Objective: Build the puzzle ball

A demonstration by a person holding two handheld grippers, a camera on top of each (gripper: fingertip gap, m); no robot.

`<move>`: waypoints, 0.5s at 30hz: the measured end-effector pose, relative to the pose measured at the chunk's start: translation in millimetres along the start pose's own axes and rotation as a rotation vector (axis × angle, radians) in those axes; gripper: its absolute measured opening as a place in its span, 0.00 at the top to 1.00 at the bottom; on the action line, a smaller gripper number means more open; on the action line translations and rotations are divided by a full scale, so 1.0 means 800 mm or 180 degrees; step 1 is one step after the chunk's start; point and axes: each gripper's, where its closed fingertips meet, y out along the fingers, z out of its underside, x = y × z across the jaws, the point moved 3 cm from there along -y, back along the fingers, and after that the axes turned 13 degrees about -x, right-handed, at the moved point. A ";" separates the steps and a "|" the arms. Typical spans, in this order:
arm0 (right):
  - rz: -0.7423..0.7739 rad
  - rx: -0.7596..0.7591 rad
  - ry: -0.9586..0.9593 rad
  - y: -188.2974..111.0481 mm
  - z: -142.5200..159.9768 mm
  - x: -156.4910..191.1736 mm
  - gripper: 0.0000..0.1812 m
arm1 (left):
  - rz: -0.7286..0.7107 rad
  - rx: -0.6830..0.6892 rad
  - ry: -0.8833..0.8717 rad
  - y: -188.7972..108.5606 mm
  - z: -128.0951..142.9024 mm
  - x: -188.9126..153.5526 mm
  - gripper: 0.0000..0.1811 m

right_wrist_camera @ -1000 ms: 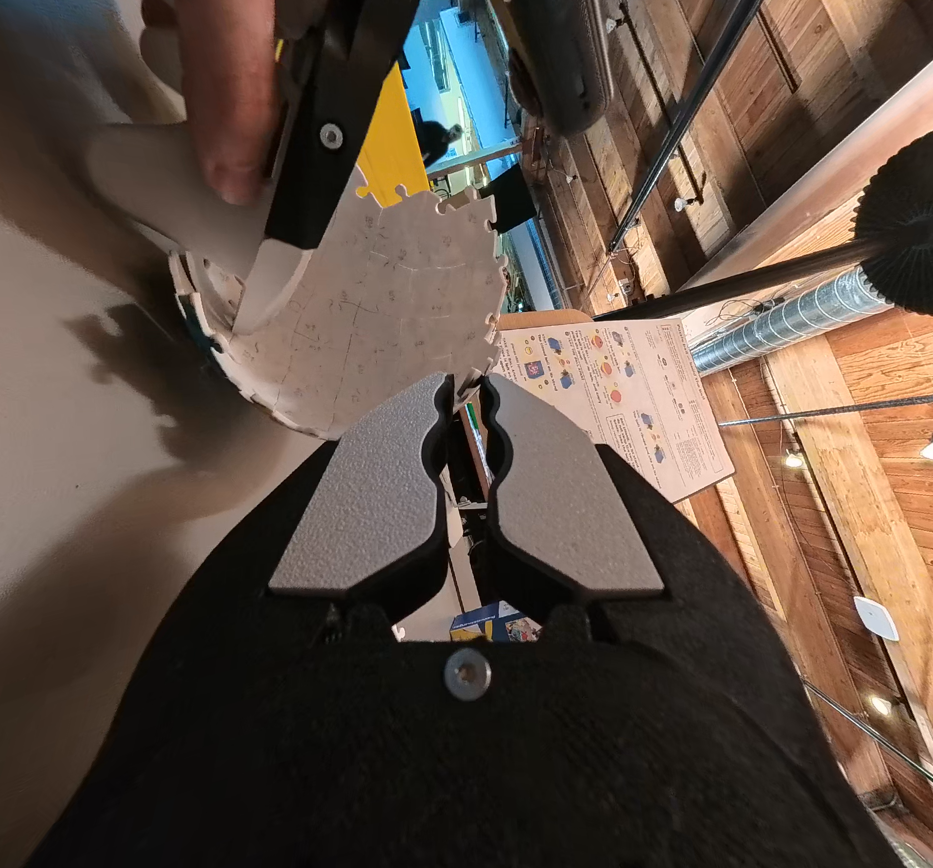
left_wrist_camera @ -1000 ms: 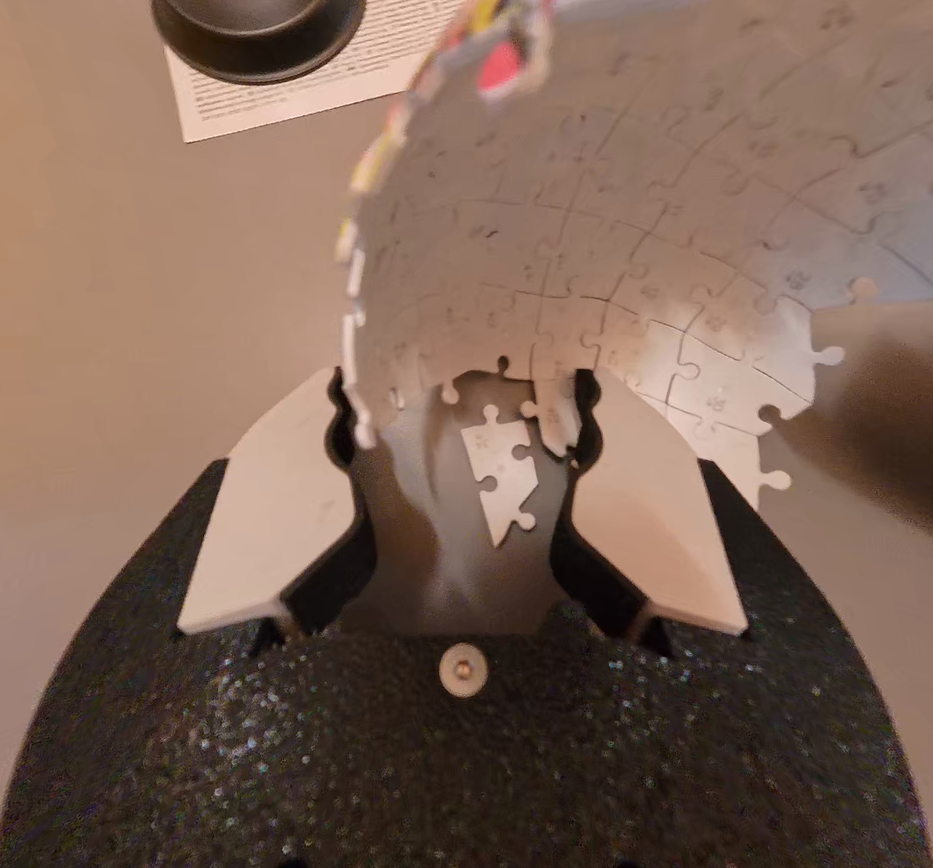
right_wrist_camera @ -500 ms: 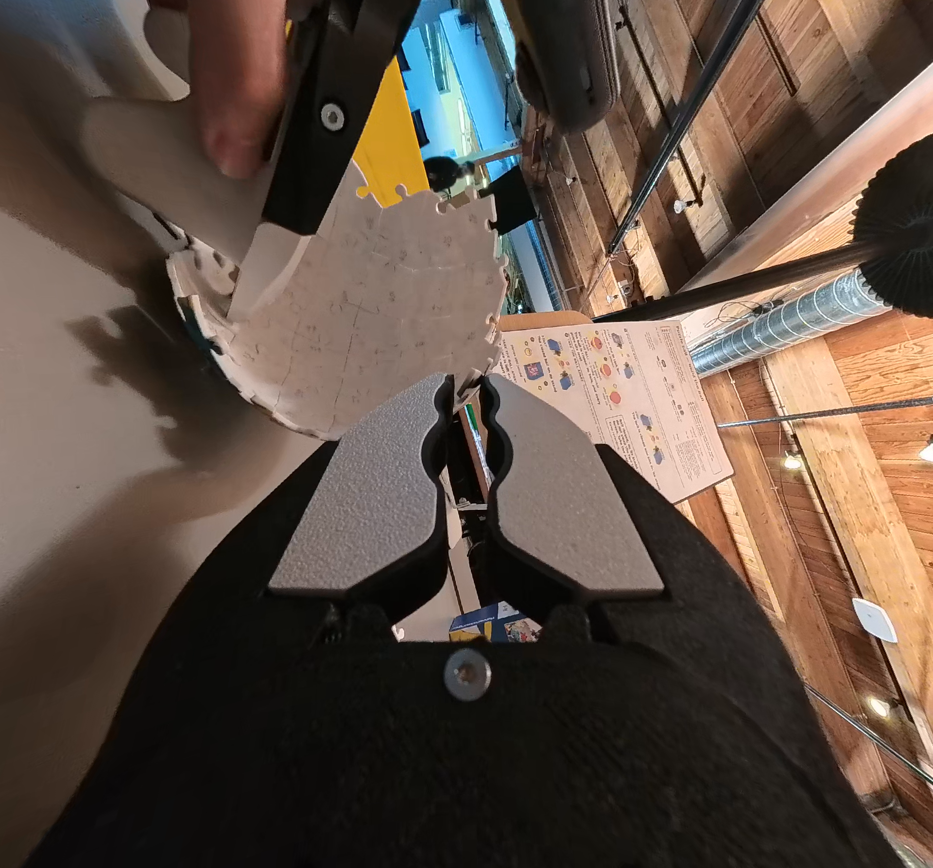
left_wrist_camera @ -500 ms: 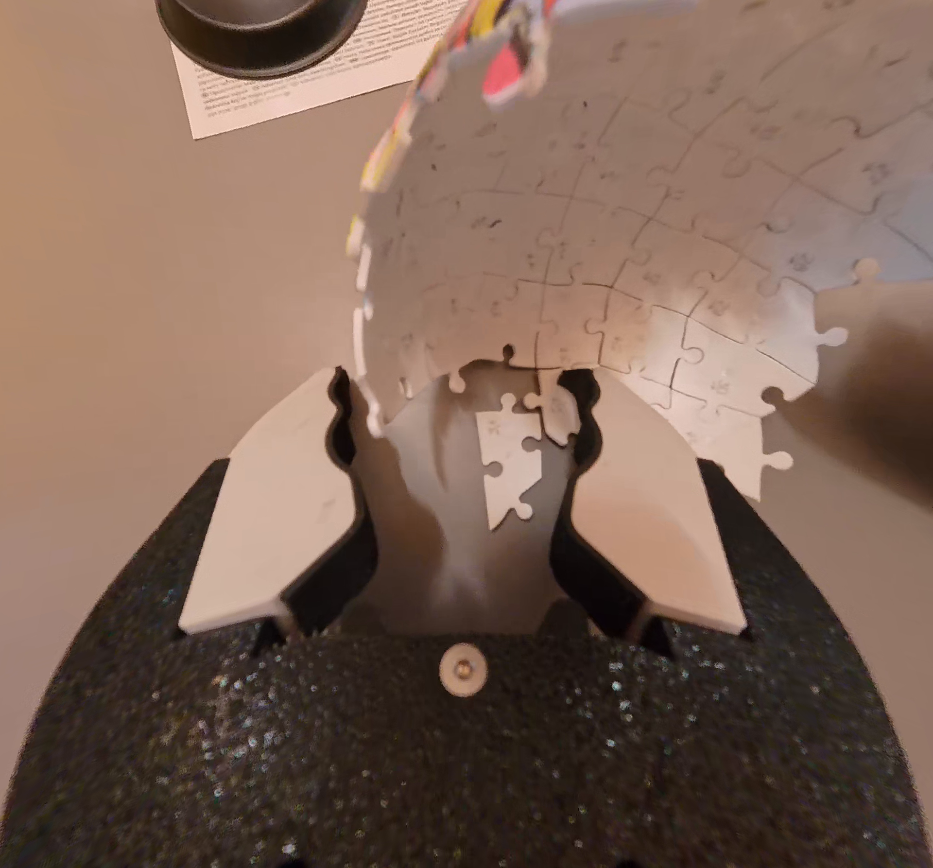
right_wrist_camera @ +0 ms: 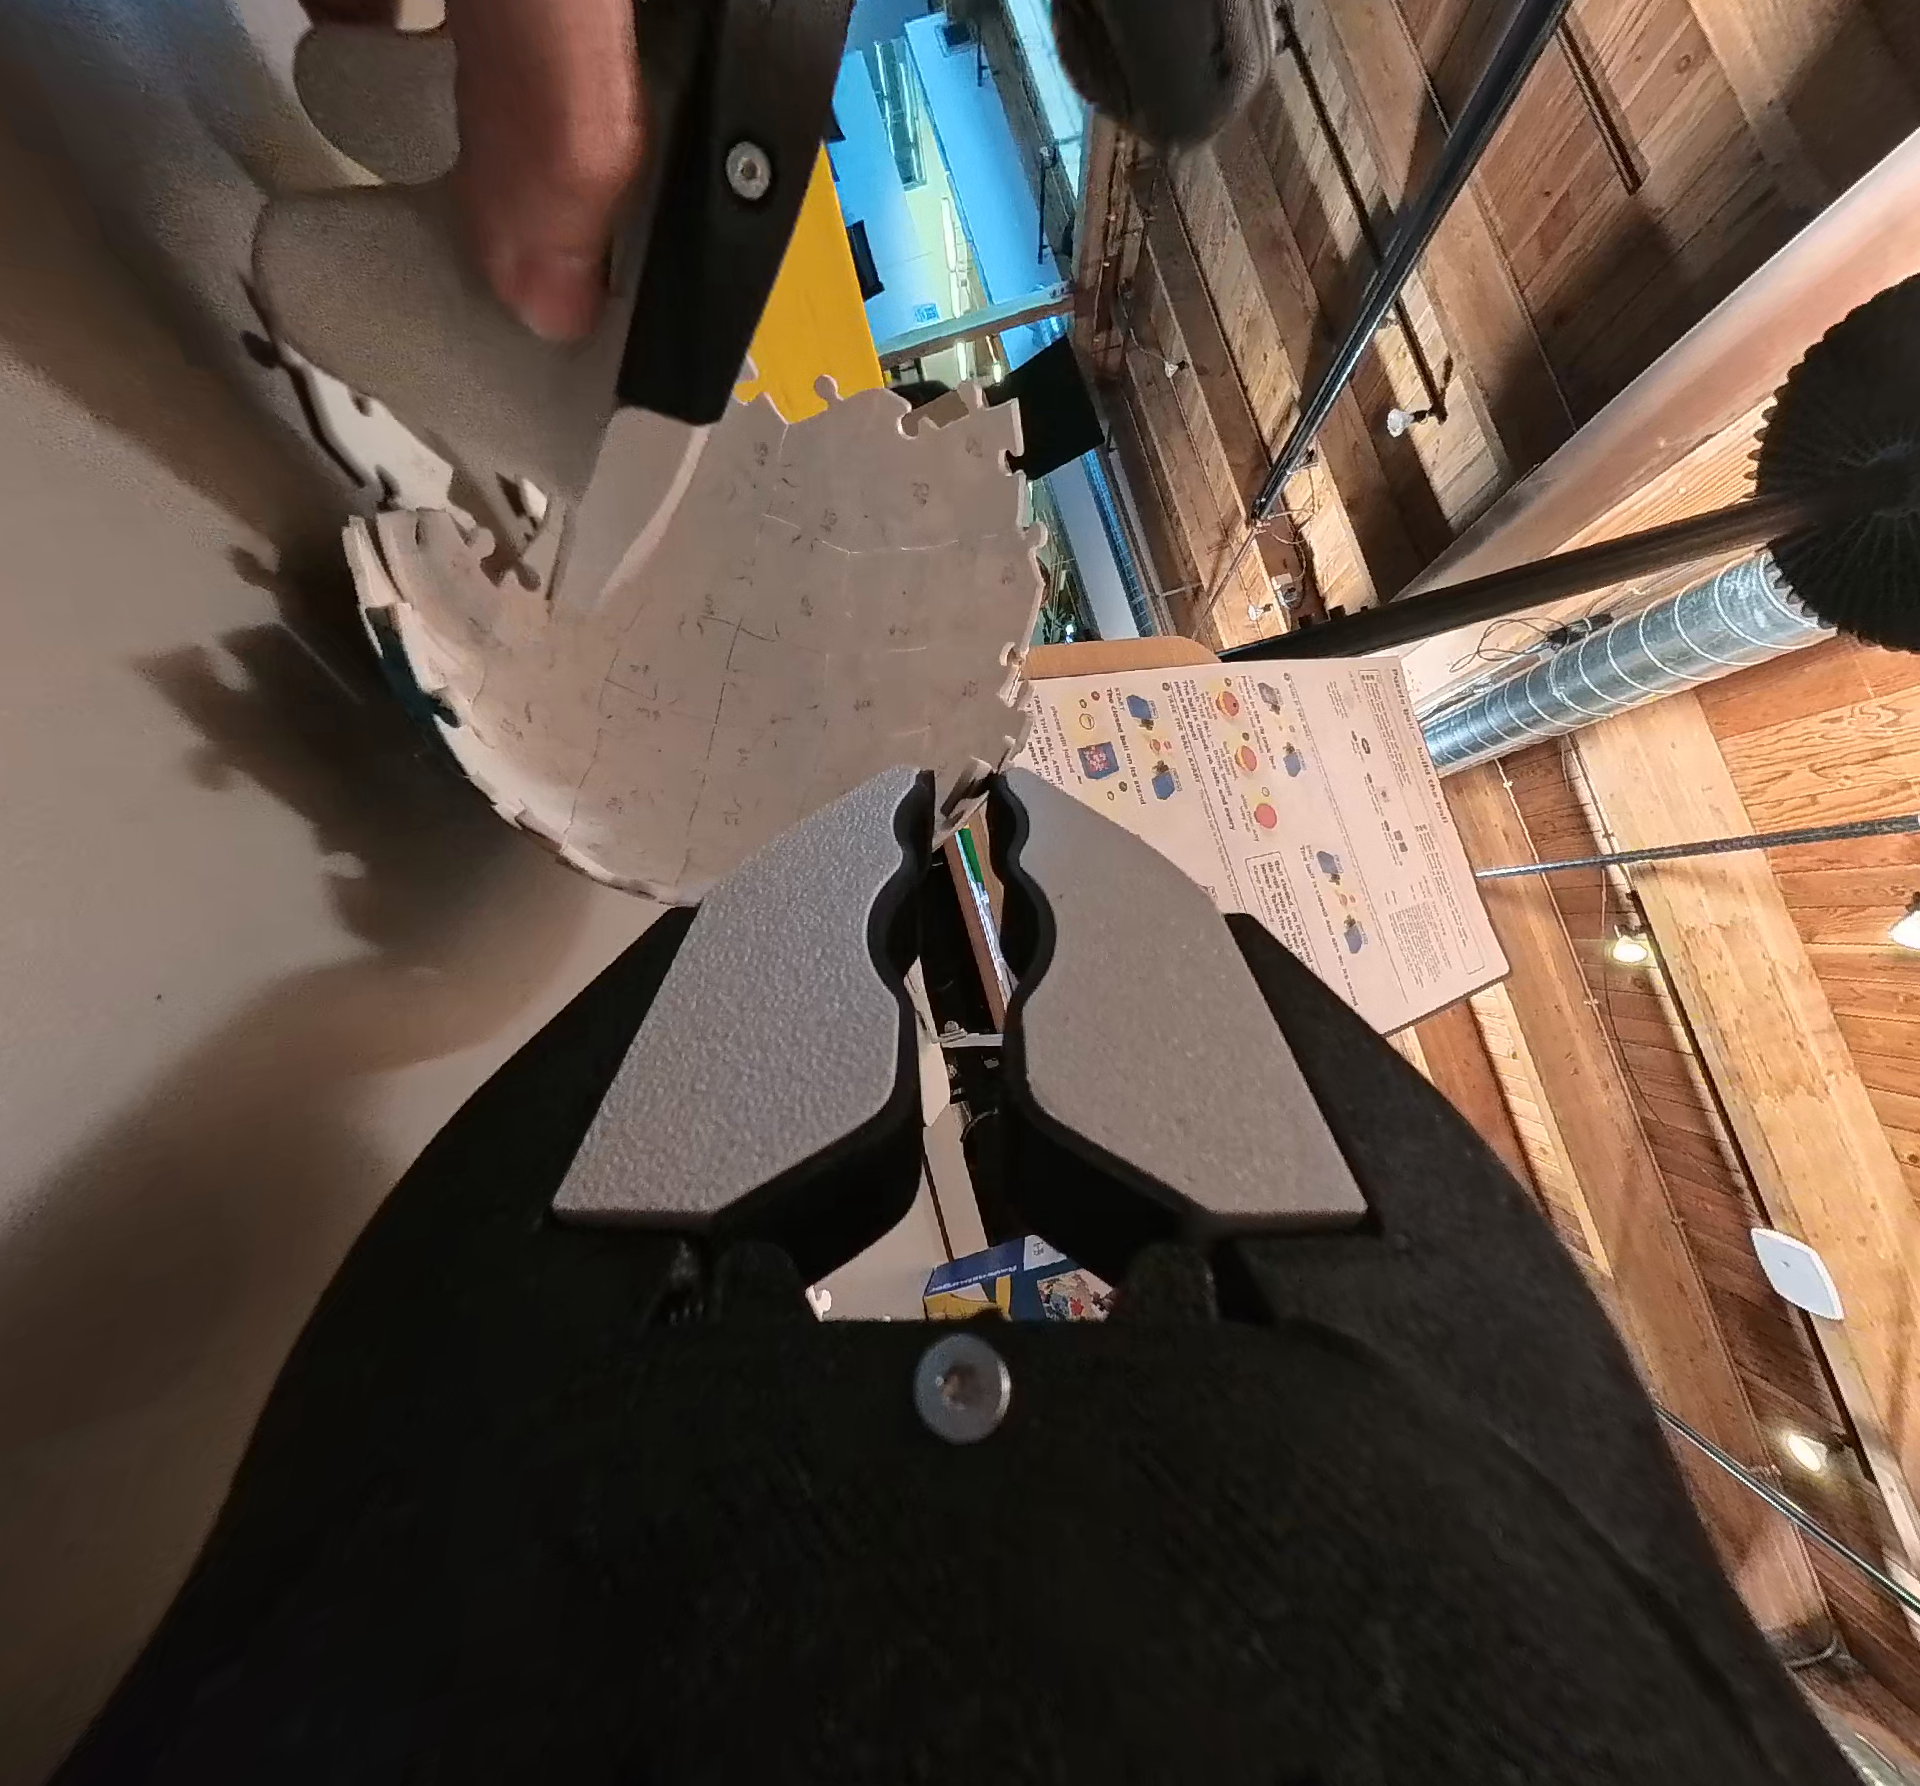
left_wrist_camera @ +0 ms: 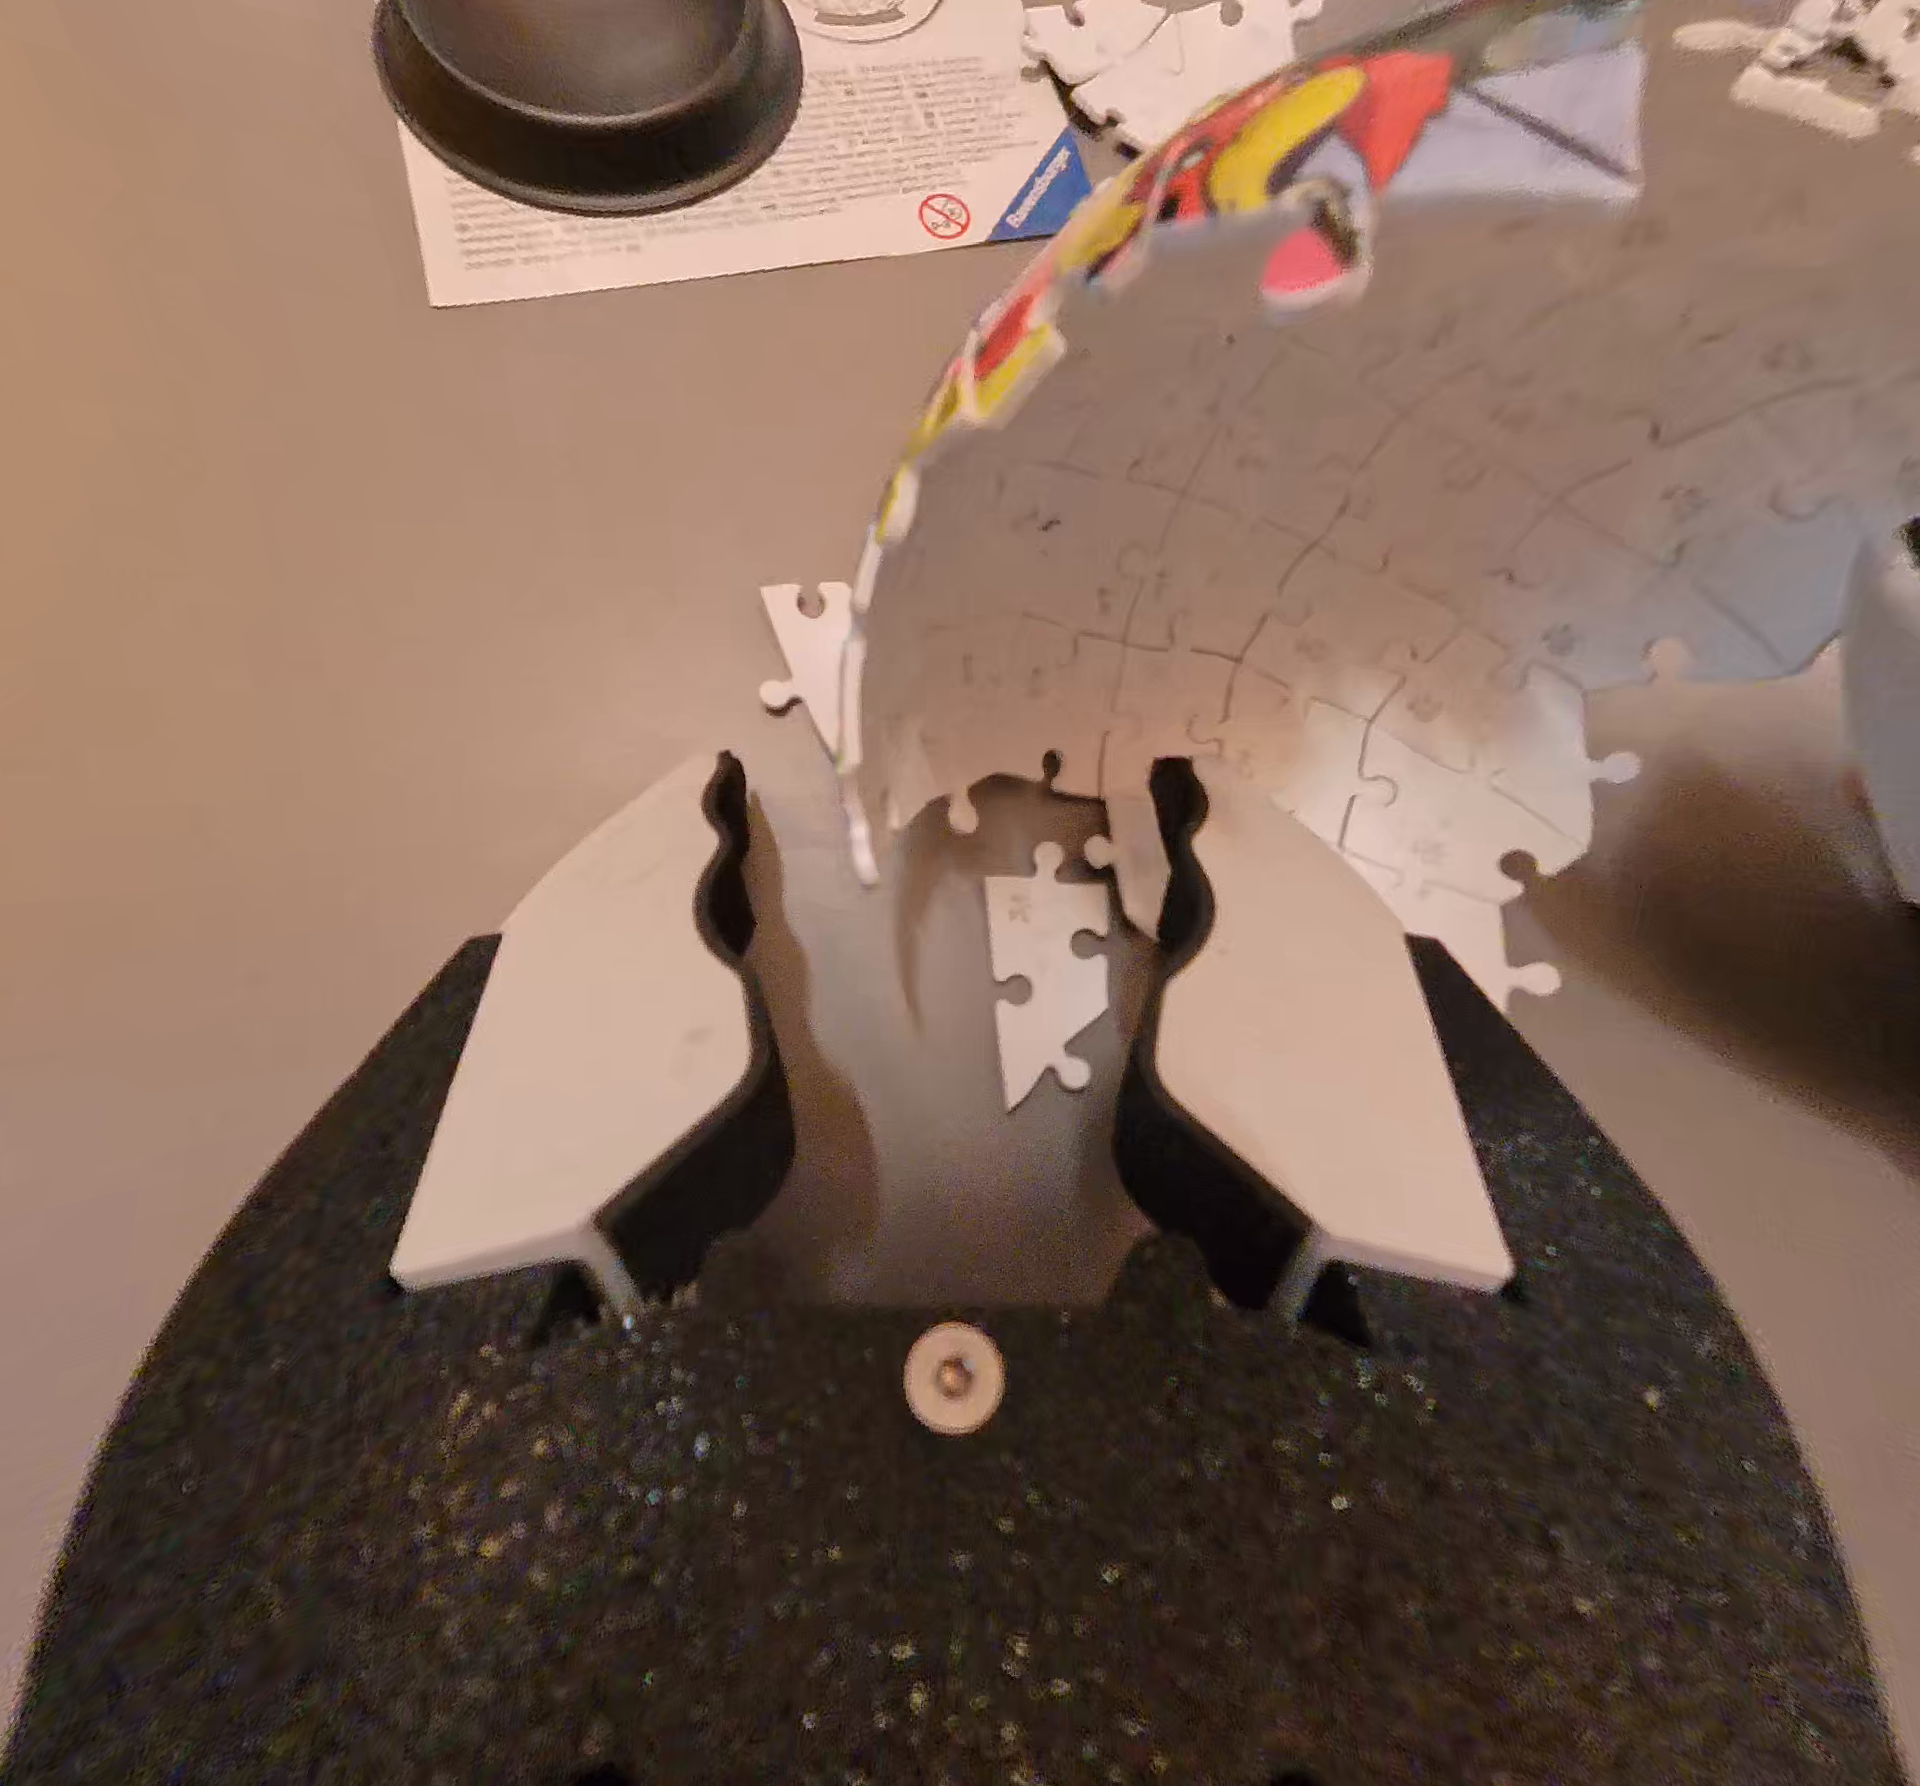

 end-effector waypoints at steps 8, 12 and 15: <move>0.0000 -0.0001 0.0013 0.000 0.000 0.000 0.95 | -0.0164 0.0215 0.0245 0.004 0.010 0.004 0.56; -0.0001 -0.0005 0.0010 0.000 0.000 0.000 0.95 | -0.0168 0.0225 0.0286 0.004 0.010 0.003 0.57; -0.0001 -0.0006 0.0007 0.000 -0.001 0.000 0.95 | -0.0156 0.0250 0.0367 0.005 0.010 -0.001 0.58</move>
